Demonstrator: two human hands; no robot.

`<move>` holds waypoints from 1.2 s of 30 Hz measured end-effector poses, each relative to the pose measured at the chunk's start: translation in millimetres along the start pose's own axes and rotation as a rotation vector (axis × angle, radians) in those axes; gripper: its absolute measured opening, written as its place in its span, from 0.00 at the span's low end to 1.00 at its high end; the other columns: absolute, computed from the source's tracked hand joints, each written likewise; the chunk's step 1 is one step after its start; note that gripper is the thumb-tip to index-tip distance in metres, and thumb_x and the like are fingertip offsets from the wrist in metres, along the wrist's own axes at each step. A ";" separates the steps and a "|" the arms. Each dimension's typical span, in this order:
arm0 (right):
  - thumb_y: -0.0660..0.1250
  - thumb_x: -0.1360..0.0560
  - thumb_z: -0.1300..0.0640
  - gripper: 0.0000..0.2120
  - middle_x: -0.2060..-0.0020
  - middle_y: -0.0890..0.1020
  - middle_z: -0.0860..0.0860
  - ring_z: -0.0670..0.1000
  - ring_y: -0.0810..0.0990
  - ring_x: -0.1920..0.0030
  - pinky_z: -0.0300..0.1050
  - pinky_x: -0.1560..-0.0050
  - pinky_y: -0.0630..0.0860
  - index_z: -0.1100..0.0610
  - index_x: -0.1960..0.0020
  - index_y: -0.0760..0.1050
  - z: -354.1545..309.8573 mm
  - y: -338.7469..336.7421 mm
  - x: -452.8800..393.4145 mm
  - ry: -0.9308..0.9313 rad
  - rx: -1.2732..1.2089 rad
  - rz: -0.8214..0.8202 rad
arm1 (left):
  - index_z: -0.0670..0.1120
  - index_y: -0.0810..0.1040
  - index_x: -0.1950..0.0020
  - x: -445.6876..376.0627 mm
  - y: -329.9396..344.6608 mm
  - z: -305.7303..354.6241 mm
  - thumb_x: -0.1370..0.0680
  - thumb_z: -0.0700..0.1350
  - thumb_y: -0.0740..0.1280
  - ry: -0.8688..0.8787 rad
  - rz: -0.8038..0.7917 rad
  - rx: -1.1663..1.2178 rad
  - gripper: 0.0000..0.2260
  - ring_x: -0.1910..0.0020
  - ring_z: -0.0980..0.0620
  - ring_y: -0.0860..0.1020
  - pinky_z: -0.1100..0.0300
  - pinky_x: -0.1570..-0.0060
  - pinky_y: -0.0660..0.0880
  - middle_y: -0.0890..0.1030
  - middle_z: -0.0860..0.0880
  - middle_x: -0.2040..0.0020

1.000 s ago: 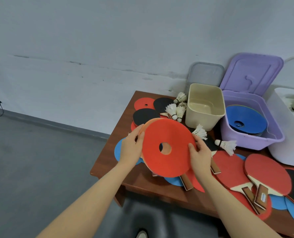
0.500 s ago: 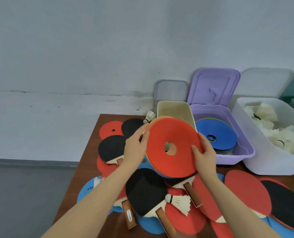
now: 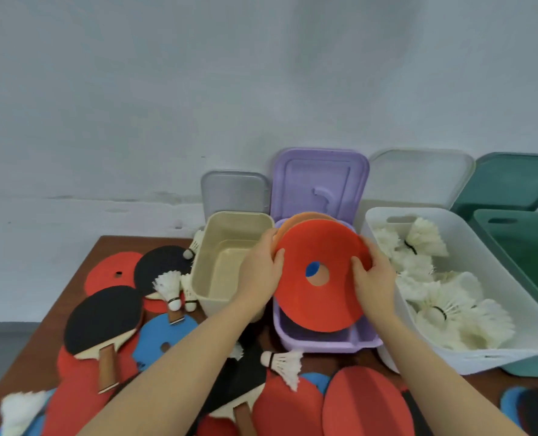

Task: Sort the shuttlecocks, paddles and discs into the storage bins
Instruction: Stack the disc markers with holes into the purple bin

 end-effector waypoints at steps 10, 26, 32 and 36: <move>0.64 0.26 0.61 0.21 0.37 0.71 0.61 0.64 0.69 0.39 0.55 0.40 0.65 0.61 0.33 0.69 25.4 38.6 -12.3 -0.175 0.522 -0.286 | 0.47 0.60 0.26 -20.1 64.7 -22.0 0.20 0.52 0.54 0.102 -0.226 -0.771 0.22 0.33 0.44 0.64 0.51 0.38 0.60 0.65 0.47 0.28; 0.61 0.28 0.59 0.15 0.51 0.79 0.55 0.59 0.77 0.53 0.50 0.54 0.71 0.59 0.43 0.77 -94.9 132.0 118.2 -0.527 0.337 -0.384 | 0.45 0.79 0.43 78.9 -130.7 -54.1 0.29 0.49 0.56 0.211 0.019 -0.806 0.20 0.48 0.47 0.79 0.51 0.50 0.74 0.81 0.47 0.46; 0.64 0.25 0.59 0.14 0.48 0.78 0.53 0.54 0.75 0.48 0.51 0.47 0.73 0.57 0.40 0.76 -136.7 210.6 208.9 -0.520 0.278 -0.538 | 0.44 0.76 0.37 140.2 -223.7 -121.0 0.25 0.52 0.52 0.045 -0.011 -0.729 0.23 0.37 0.45 0.73 0.48 0.39 0.66 0.76 0.45 0.37; 0.60 0.24 0.50 0.17 0.46 0.76 0.49 0.50 0.74 0.45 0.46 0.46 0.68 0.53 0.38 0.75 -152.4 255.3 273.6 -0.527 0.237 -0.712 | 0.48 0.69 0.30 185.3 -265.0 -177.3 0.23 0.57 0.52 -0.086 -0.108 -0.725 0.24 0.31 0.48 0.64 0.53 0.34 0.58 0.68 0.49 0.30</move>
Point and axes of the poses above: each hand's wrist, its own x-axis away from the middle knuckle, its own y-axis out of the palm, z = x × y, the point moved 8 cm from there along -x, towards the middle knuckle
